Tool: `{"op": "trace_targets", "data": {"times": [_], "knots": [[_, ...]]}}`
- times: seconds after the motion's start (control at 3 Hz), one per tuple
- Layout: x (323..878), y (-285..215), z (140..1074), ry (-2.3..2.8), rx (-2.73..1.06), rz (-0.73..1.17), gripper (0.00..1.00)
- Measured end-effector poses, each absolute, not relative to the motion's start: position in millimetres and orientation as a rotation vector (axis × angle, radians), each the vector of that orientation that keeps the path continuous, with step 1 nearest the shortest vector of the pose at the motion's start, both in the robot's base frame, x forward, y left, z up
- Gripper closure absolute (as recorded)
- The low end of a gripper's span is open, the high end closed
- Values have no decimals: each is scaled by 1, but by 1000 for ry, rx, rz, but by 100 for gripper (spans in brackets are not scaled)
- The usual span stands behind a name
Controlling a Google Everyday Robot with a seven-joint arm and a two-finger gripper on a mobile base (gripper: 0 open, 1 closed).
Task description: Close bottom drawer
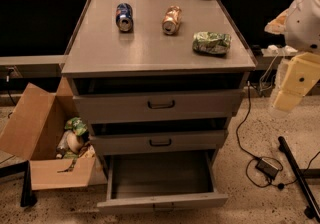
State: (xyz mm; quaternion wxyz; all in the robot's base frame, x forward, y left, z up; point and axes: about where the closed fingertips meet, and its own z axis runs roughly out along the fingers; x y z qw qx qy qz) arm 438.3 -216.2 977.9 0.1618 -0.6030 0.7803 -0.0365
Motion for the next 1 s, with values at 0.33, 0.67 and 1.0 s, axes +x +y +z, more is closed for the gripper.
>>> {"op": "trace_targets", "data": {"times": [0.33, 0.67, 1.0], "knots": [[438, -216, 978, 2227, -1721, -104, 0], [437, -216, 965, 2245, -1737, -97, 0], [424, -207, 914, 2231, -1819, -31, 0]]}}
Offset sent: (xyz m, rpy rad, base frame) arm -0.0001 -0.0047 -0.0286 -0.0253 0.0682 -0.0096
